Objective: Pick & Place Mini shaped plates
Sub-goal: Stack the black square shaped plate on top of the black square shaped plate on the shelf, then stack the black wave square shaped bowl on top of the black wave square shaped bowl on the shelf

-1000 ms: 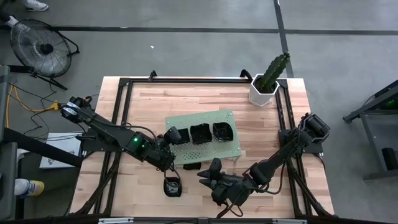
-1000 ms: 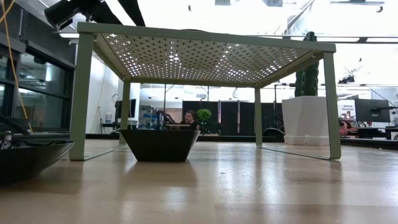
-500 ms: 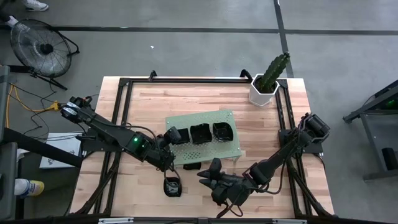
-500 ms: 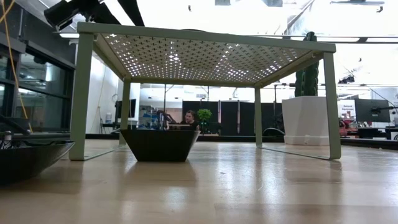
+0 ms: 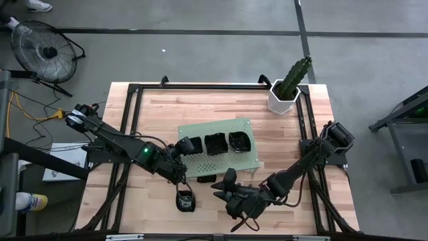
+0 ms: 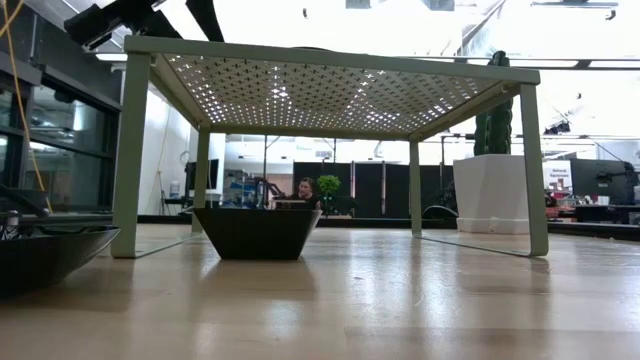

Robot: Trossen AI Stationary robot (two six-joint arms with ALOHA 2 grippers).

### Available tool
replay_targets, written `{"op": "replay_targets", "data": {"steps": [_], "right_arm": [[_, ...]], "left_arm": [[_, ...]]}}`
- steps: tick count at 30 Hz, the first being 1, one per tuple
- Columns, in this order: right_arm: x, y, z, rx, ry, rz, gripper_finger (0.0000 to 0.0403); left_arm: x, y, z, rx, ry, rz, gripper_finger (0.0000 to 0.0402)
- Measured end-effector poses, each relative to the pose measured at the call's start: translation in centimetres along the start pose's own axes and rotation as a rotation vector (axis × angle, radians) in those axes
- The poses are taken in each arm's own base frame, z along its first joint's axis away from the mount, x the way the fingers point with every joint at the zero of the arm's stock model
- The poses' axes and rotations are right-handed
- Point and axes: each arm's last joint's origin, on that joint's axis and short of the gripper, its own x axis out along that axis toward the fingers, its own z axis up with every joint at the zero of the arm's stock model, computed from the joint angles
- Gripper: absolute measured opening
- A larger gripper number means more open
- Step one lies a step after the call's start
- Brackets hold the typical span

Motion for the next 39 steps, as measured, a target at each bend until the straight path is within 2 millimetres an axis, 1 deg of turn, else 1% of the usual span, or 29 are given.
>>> {"op": "replay_targets", "data": {"steps": [4, 13, 22, 27, 34, 37, 39], "right_arm": [[0.0, 0.0, 0.0, 0.000, 0.000, 0.000, 0.0170], [0.0, 0.0, 0.0, -0.001, 0.001, -0.001, 0.0169], [0.0, 0.0, 0.0, 0.002, 0.002, -0.001, 0.0169], [0.0, 0.0, 0.0, 0.001, 0.003, 0.001, 0.0170], [0.0, 0.0, -0.1, 0.011, 0.005, 0.005, 0.0170], [0.0, 0.1, -0.2, 0.015, 0.014, 0.008, 0.0170], [0.0, 0.1, -0.2, 0.015, 0.022, 0.002, 0.0170]], "left_arm": [[0.0, 0.0, 0.0, 0.033, -0.002, 0.002, 0.0114], [-0.1, 0.3, 0.1, 0.028, -0.011, 0.013, 0.0114], [-1.9, 2.6, -0.3, -0.024, -0.060, 0.018, 0.0114], [-2.0, 2.4, -0.4, -0.033, -0.068, -0.019, 0.0114], [-2.0, 2.5, -0.4, -0.040, -0.066, -0.011, 0.0114], [-2.2, 2.5, -0.6, -0.090, -0.050, -0.019, 0.0114], [-2.6, 2.8, -0.9, -0.172, -0.055, -0.052, 0.0114]]}}
